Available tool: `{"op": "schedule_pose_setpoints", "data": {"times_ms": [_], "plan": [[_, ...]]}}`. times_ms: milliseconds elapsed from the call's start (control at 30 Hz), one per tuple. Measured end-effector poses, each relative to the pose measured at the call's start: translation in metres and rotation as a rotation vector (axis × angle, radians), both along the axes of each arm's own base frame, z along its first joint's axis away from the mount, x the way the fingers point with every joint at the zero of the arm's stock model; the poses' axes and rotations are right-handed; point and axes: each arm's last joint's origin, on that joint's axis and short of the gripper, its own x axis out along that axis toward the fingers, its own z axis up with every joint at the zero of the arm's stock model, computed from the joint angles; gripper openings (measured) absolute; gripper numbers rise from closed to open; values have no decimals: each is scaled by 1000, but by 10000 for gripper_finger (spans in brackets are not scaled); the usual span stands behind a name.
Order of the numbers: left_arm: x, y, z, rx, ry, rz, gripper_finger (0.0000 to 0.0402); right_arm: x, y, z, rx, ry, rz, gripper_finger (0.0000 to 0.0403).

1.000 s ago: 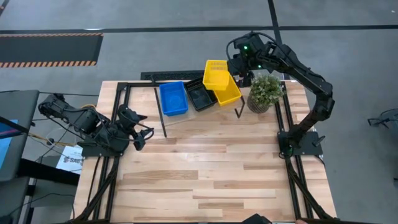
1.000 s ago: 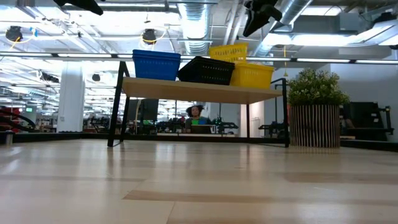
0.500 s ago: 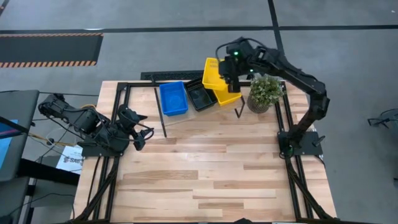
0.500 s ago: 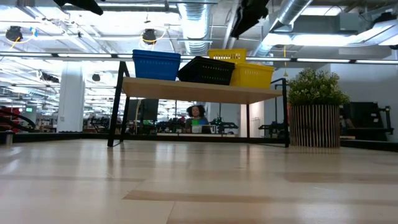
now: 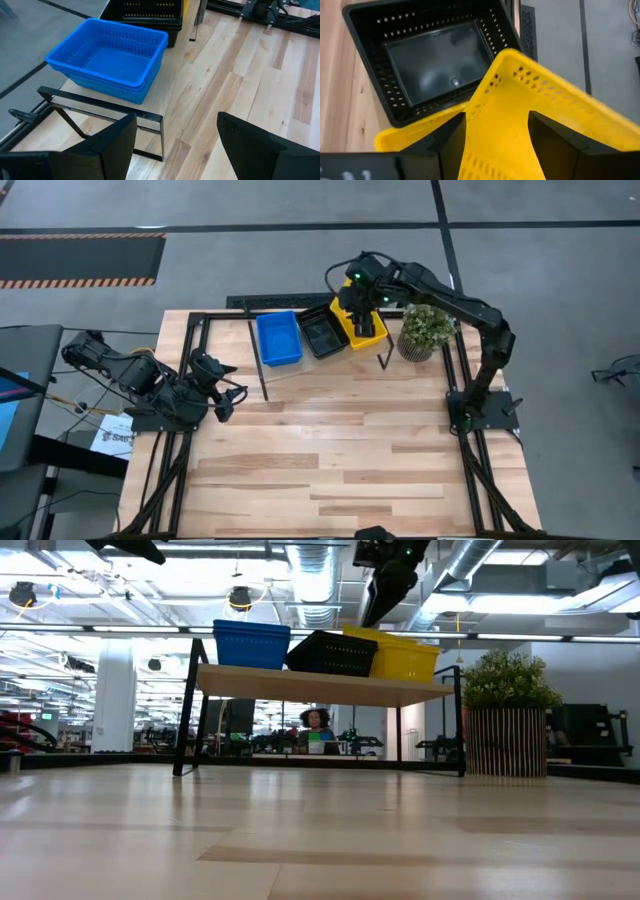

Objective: Stack baskets on shelf by color
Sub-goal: Stack the yellow bin on the yellow bins on the shelf

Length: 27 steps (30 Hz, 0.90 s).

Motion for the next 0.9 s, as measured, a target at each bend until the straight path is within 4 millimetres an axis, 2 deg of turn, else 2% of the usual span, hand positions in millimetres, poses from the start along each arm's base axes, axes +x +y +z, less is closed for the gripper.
{"op": "schedule_pose_setpoints", "data": {"times_ms": [133,300,467,700,900], "plan": [[0,0,0,0,-1,1,265,-4,2,5,-1,-18,-10,235],[0,0,0,3,-1,1,265,-18,10,27,12,-126,-46,235],[0,0,0,10,-3,5,265,-18,10,34,50,-221,-120,234],[0,0,0,6,-5,7,265,3,-4,12,65,-192,-139,234],[0,0,0,2,-5,6,265,11,-19,-7,63,-121,-190,234]]}}
